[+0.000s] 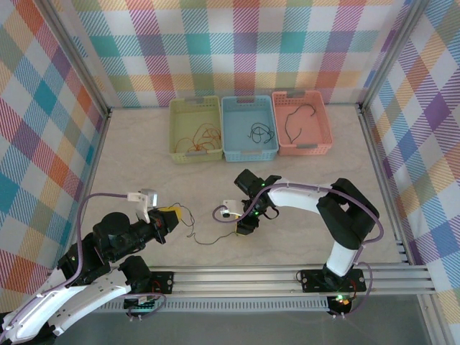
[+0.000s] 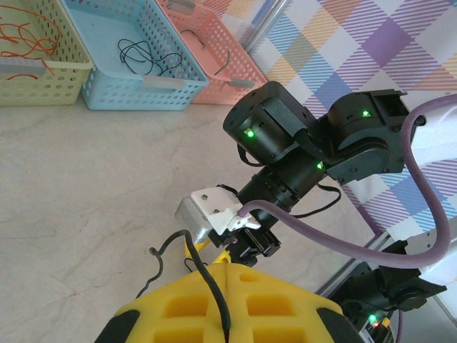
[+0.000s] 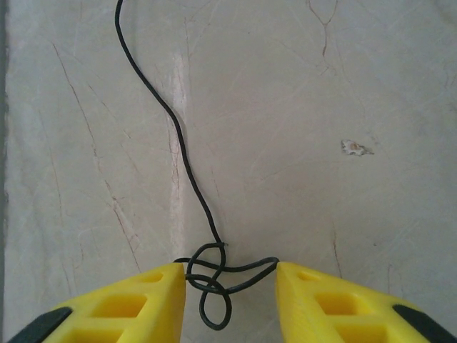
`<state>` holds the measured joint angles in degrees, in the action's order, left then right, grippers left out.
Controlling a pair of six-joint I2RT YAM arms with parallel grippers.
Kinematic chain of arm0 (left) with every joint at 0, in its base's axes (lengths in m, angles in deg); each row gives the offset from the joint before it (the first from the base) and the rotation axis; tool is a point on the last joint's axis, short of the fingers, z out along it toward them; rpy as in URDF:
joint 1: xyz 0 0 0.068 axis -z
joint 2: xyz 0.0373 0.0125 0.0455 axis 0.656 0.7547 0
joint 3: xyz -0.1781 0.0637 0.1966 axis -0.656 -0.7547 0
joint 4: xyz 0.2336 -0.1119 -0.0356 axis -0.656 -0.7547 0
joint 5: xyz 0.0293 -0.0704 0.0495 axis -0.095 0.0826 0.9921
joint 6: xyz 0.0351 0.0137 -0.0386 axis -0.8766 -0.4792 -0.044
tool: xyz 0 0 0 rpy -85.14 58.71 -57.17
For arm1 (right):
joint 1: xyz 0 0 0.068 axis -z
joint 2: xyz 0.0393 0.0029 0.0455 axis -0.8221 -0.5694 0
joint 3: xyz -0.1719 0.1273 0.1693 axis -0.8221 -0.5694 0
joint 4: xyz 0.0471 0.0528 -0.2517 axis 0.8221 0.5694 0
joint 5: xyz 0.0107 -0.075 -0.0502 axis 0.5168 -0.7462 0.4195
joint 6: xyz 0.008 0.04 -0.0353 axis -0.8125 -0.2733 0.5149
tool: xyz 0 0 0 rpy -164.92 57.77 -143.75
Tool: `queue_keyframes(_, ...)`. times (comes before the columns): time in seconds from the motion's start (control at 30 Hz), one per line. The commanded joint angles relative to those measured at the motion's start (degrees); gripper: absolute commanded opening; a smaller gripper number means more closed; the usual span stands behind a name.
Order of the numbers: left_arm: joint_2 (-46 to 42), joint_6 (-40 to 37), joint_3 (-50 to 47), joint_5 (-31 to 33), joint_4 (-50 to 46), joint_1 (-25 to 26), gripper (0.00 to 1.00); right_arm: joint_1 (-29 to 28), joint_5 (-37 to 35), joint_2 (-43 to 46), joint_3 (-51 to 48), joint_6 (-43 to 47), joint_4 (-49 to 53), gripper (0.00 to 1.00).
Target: Untangle the cables
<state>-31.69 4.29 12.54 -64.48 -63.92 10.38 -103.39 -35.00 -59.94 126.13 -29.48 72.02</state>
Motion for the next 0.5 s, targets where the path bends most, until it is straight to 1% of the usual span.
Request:
queue_keyframes(0.0,-0.68,-1.01,-0.51,-0.49,0.18,0.59,0.0,-0.42,0.36,-0.45,1.62,2.55,1.66,0.36)
queue_keyframes(0.07,-0.69,-1.0,-0.55,-0.45,0.26,0.57,0.0,-0.5,0.43,-0.22,1.44,2.66,1.52,0.31)
queue_keyframes(0.2,-0.65,-0.94,-0.6,-0.35,0.32,0.61,0.0,-0.51,0.56,0.34,0.85,2.76,1.07,0.2)
queue_keyframes(0.37,-0.84,-0.99,-0.47,-0.29,-0.07,0.58,0.0,-0.5,-1.31,0.85,0.35,2.25,0.07,0.11)
queue_keyframes(0.47,-0.97,-1.1,-0.51,-0.29,-0.09,0.57,0.0,-0.42,-2.43,1.19,0.04,1.04,-1.26,0.09)
